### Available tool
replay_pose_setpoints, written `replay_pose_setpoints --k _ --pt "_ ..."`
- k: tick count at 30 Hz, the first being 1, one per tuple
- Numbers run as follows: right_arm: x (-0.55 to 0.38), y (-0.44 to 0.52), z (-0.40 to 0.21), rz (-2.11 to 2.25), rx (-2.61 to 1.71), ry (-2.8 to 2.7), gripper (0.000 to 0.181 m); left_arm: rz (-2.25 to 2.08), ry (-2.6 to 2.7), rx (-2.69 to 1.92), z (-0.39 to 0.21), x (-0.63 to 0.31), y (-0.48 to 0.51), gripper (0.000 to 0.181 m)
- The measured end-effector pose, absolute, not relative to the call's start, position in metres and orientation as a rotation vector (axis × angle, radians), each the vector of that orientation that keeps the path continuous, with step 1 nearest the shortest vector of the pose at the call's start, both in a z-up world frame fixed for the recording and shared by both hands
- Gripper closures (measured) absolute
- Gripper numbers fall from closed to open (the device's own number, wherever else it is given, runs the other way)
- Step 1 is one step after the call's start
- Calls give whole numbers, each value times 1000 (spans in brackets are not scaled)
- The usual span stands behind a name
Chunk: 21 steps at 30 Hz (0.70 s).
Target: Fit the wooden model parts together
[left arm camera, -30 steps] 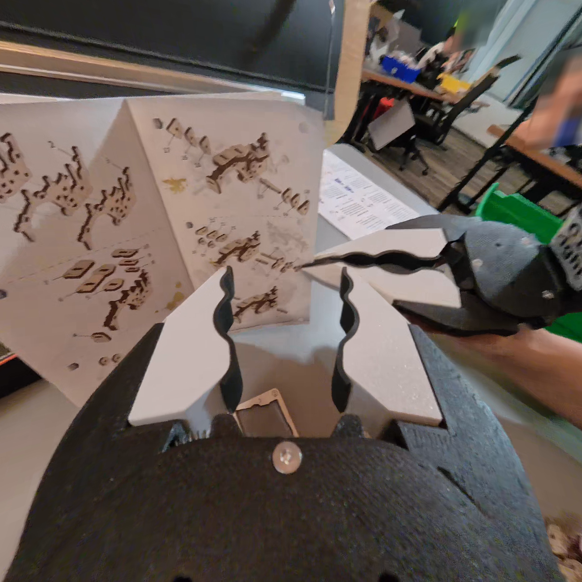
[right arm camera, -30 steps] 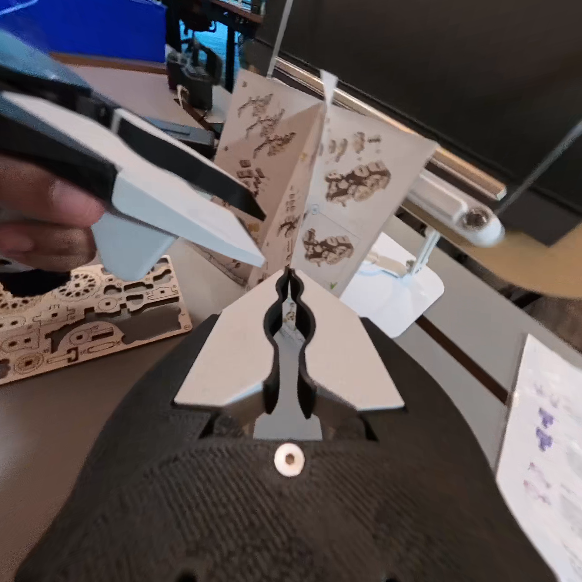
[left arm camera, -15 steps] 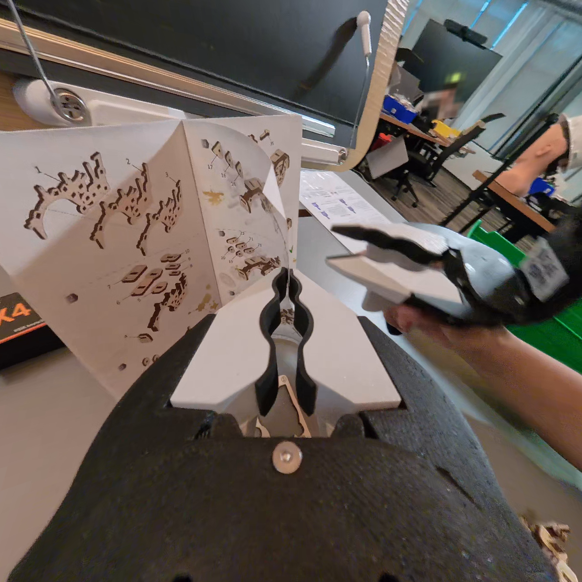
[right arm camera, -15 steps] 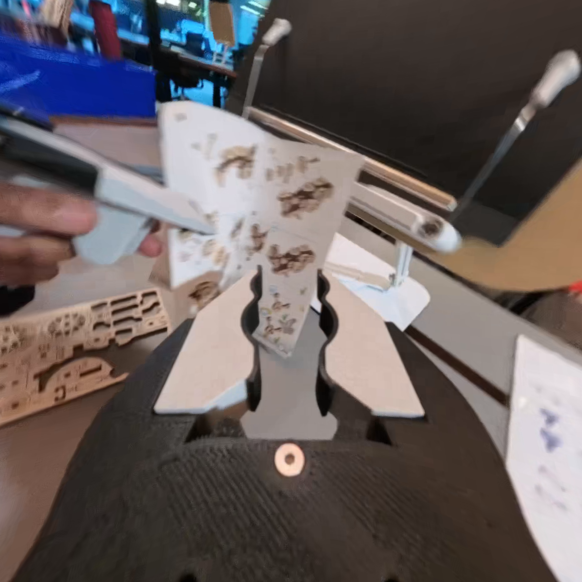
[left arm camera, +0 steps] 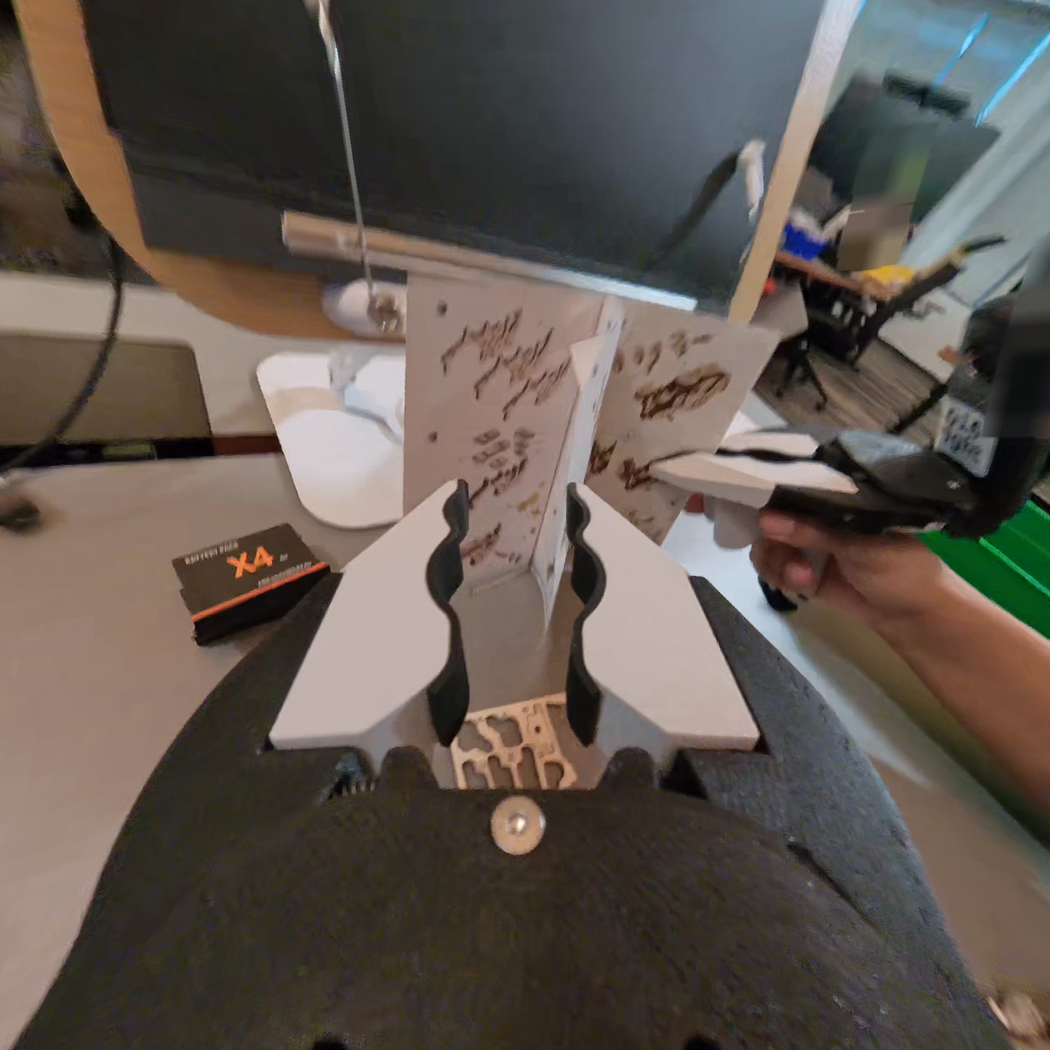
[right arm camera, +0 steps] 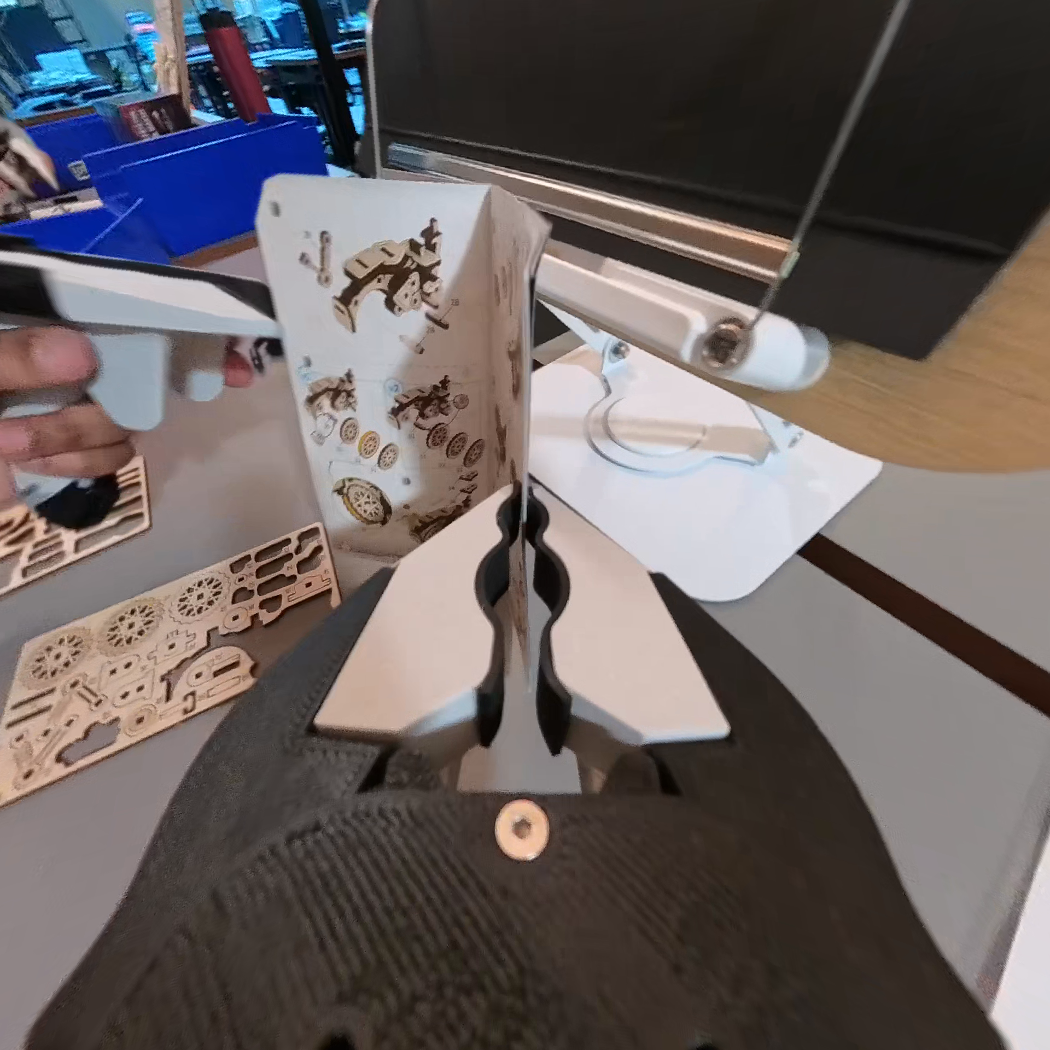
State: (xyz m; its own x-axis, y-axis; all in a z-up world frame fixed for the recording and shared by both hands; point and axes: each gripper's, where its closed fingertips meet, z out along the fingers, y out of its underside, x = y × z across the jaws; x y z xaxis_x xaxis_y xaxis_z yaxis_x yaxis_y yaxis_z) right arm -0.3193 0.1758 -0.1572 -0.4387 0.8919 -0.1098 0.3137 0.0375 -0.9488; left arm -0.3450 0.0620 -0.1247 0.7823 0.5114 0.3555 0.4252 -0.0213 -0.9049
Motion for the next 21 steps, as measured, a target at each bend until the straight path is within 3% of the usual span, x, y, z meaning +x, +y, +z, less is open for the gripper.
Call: replay_pose_setpoints --k 3,8,16,21 --pt "-315 179 -155 1399 -1298 -1757 181 298 -601 -1561 -96 -314 70 151" --pt "-306 170 -143 1323 -1383 -1774 181 394 -261 -1476 -92 -217 104 176" --pt "-267 137 -99 1098 -1193 -1853 181 69 -231 -1467 -75 -167 127 158" --pt "-238 116 -85 1141 -1168 -1873 181 113 -414 -1512 -82 -182 111 156"
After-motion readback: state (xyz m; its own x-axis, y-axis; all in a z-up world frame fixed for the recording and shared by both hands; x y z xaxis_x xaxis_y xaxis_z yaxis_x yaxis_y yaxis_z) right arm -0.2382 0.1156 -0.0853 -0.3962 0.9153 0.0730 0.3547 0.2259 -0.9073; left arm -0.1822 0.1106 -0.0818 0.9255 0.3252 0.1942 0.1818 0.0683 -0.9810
